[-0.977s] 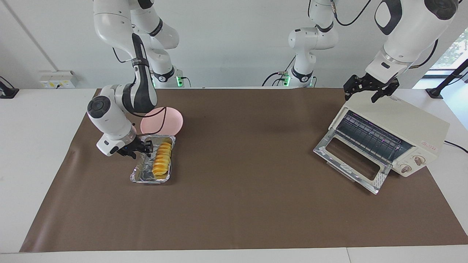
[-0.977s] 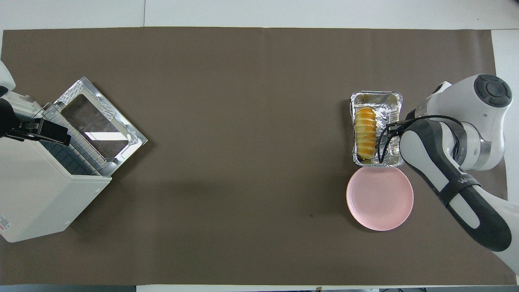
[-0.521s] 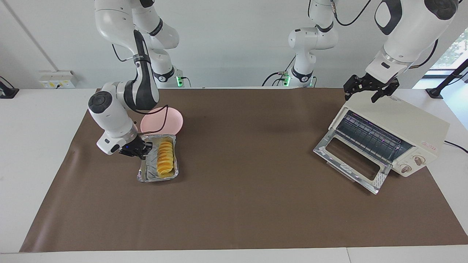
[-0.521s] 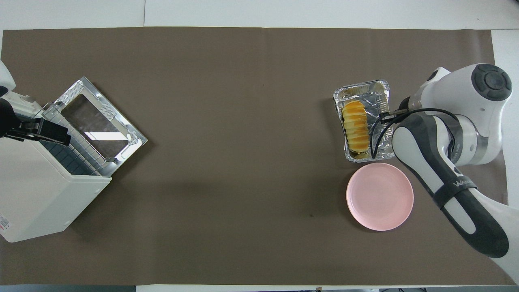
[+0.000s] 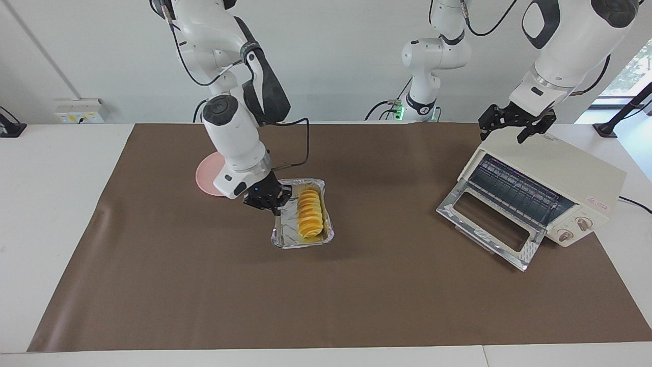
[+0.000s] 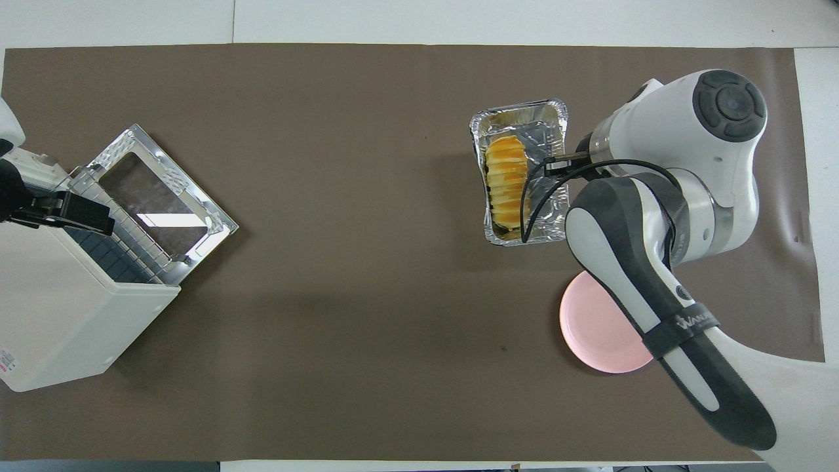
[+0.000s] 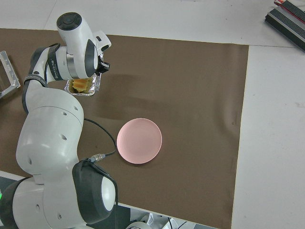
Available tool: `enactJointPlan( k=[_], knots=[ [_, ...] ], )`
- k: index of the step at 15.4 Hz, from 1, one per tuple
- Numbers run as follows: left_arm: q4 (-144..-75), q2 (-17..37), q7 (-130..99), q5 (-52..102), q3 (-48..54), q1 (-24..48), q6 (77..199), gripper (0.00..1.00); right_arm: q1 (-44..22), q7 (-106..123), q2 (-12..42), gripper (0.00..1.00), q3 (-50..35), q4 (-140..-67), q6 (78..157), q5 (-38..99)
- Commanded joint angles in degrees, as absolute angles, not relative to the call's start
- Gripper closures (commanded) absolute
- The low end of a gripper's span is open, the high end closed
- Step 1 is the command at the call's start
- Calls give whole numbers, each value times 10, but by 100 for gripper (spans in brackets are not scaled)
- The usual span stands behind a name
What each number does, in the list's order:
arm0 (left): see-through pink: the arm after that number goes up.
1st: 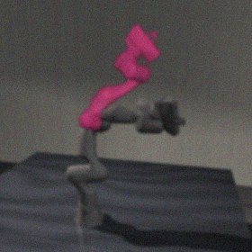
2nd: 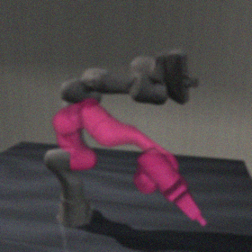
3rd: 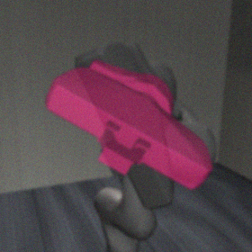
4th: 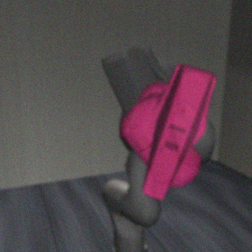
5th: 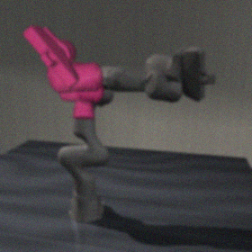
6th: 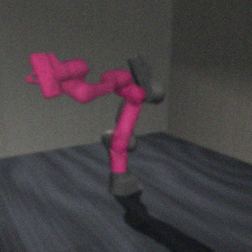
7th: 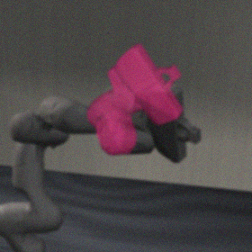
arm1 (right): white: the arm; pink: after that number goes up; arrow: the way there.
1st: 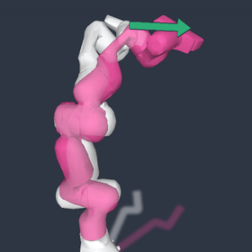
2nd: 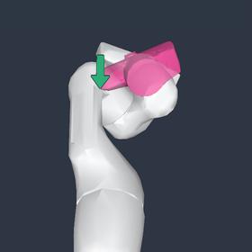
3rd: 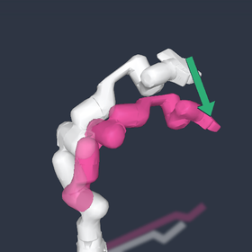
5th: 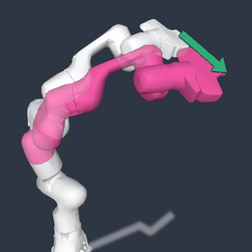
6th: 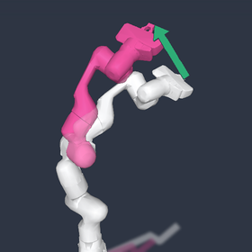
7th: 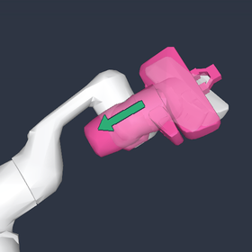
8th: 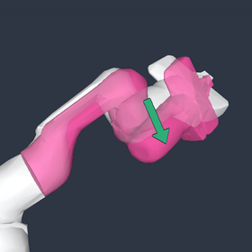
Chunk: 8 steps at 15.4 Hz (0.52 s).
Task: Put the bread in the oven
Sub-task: 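Grasp the foil tray edge with the right gripper and slide it toward the oven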
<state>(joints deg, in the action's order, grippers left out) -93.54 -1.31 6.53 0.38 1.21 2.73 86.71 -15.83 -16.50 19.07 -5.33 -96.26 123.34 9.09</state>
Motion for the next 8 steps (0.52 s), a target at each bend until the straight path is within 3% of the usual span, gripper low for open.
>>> enactJointPlan(
  k=[1, 4, 8],
  knots=[
    [-938, -20, 65, 12, 15, 21, 868, 0, -188, -222, 261, 100, -52, -890, 1228, 104],
    [-938, -20, 65, 12, 15, 21, 868, 0, -203, -247, 300, 100, -53, -870, 1240, 106],
    [-938, -21, 65, 12, 15, 21, 868, 0, -221, -258, 308, 100, -53, -880, 1283, 124]
  ],
)
